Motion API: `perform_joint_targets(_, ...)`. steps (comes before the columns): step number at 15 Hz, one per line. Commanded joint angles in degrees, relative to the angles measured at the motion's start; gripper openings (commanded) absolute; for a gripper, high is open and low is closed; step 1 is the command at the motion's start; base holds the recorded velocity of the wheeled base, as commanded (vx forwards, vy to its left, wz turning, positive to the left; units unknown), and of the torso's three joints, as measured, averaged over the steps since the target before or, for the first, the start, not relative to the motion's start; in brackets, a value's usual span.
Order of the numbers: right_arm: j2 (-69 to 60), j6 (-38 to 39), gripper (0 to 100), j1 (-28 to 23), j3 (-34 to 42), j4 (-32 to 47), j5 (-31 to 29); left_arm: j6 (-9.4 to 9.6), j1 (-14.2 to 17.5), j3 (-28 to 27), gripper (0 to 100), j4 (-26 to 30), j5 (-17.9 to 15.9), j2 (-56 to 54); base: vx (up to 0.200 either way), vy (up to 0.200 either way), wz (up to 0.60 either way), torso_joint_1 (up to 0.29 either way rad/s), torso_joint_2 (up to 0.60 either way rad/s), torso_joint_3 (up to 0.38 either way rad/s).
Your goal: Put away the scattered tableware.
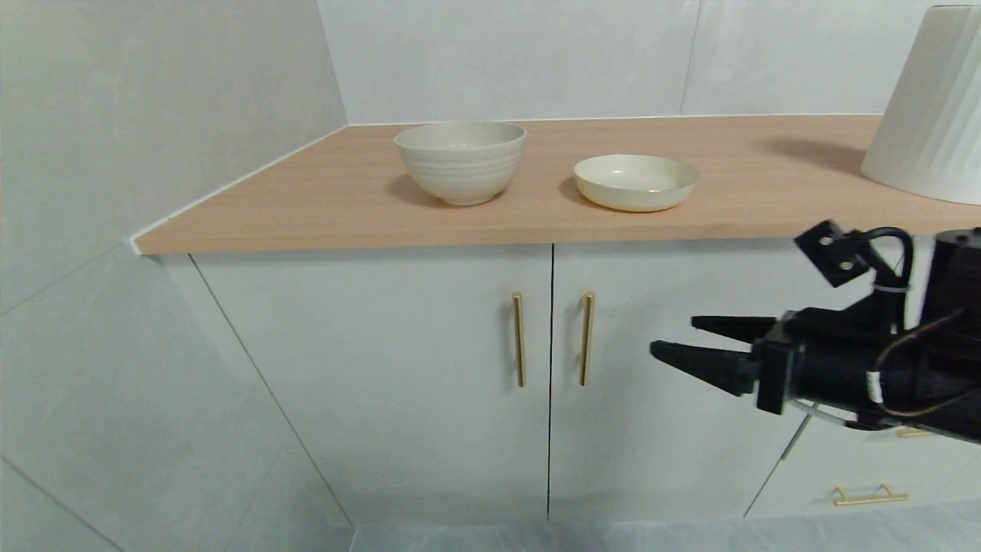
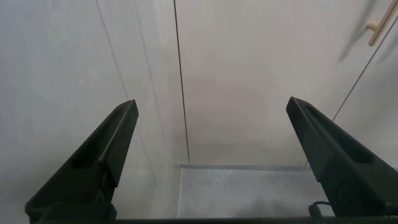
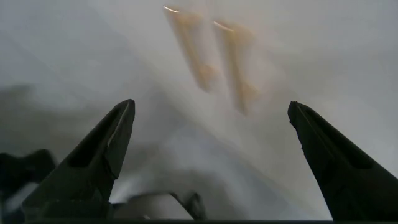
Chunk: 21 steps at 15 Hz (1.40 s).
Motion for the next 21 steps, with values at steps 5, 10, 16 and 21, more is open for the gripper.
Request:
perform_joint_targets(5,16.33,1.95,100,5.48,-8.34,-1.81,-0.19,-0.04,0.02,0.0,100,0.0,0.04,0.0,0.0,0.0,0.0,0.0,0.0,0.0)
perform_joint_targets(10,20.11,3.44,100,5.3,-8.34,-6.03,-3.18,-0.04,0.02,0.0,100,0.0,0.04,0.0,0.0,0.0,0.0,0.0,0.0,0.0)
perform_joint_targets(16,26.27,7.04,100,5.3,-10.01,-16.31,-3.8,-0.04,0.02,0.0,100,0.0,0.04,0.0,0.0,0.0,0.0,0.0,0.0,0.0)
perform_joint_targets(21,26.97,12.67,100,7.06,-9.84,-18.77,-3.36,-0.04,0.02,0.0,100,0.0,0.04,0.0,0.0,0.0,0.0,0.0,0.0,0.0)
